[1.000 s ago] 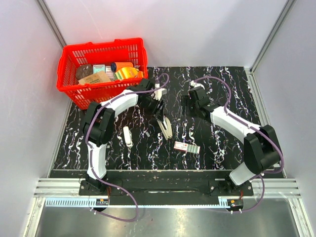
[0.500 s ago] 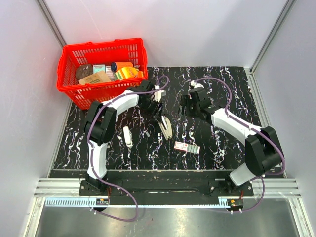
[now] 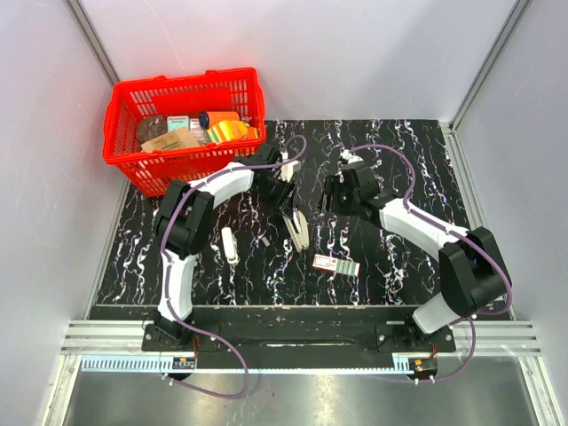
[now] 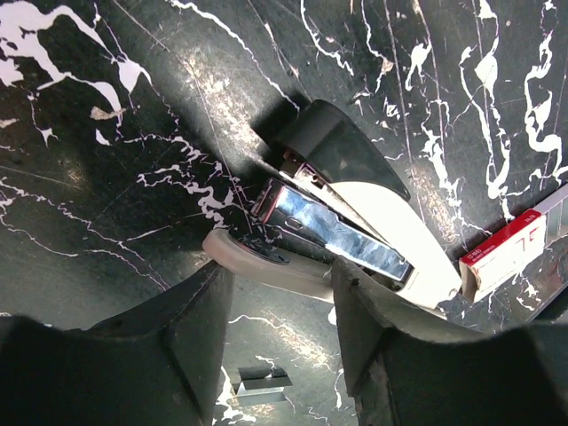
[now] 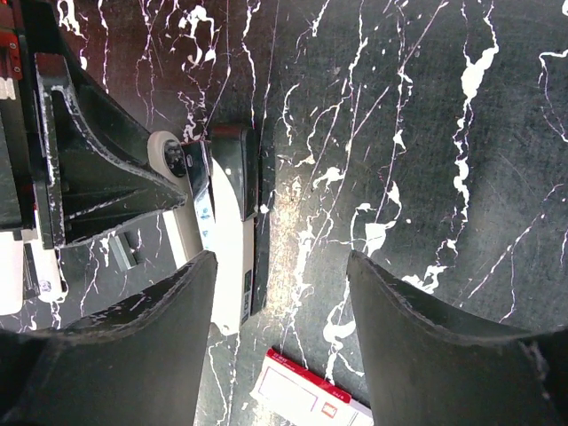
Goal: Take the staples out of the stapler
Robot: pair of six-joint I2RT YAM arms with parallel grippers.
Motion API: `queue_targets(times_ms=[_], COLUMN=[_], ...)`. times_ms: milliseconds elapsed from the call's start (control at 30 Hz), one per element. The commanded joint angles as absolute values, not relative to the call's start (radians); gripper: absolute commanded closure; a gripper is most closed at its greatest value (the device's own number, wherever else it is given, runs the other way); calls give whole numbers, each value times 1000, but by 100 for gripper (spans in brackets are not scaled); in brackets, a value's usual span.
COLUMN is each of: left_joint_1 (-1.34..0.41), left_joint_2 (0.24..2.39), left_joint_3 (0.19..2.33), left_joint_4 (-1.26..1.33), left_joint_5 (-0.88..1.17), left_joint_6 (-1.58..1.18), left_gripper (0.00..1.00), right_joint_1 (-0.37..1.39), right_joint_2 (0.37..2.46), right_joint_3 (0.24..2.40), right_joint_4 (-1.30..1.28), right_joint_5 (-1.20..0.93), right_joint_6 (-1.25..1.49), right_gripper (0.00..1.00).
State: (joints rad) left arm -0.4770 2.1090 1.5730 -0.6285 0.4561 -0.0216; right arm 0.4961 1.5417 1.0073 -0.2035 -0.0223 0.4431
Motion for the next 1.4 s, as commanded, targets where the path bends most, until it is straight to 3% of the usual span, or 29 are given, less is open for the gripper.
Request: queue_targets(times_ms=[0, 200, 300, 600, 767, 1133, 1367], left_joint_1=[-480, -482, -483, -518, -532, -532, -531], left_joint_2=[2125, 2117, 2117, 2131, 2115, 1951, 1787], left_joint_3=[1600, 1581, 1606, 1655, 1657, 1697, 1680], left_joint_4=[-623, -623, -620, -612, -611, -638, -675], left_joint_5=[399, 394, 400, 446, 457, 382, 333], left_joint_6=[-28, -23, -28, -58, -60, 32, 84], left_gripper=[51, 77, 85, 91, 100, 100, 100], right_joint_1=[492, 492, 492, 492, 492, 492, 492], right_joint_2=[1503, 1502, 1506, 1509, 1511, 1470, 1462], right_joint_3=[1003, 999, 997, 982, 985, 985, 966], right_joint_4=[-153, -155, -153, -155, -153, -149, -60], right_joint_5=[-46, -34, -34, -21, -25, -75, -208], right_joint_6=[460, 462, 465, 463, 462, 486, 583], right_gripper=[34, 38, 39, 40, 41, 40, 33])
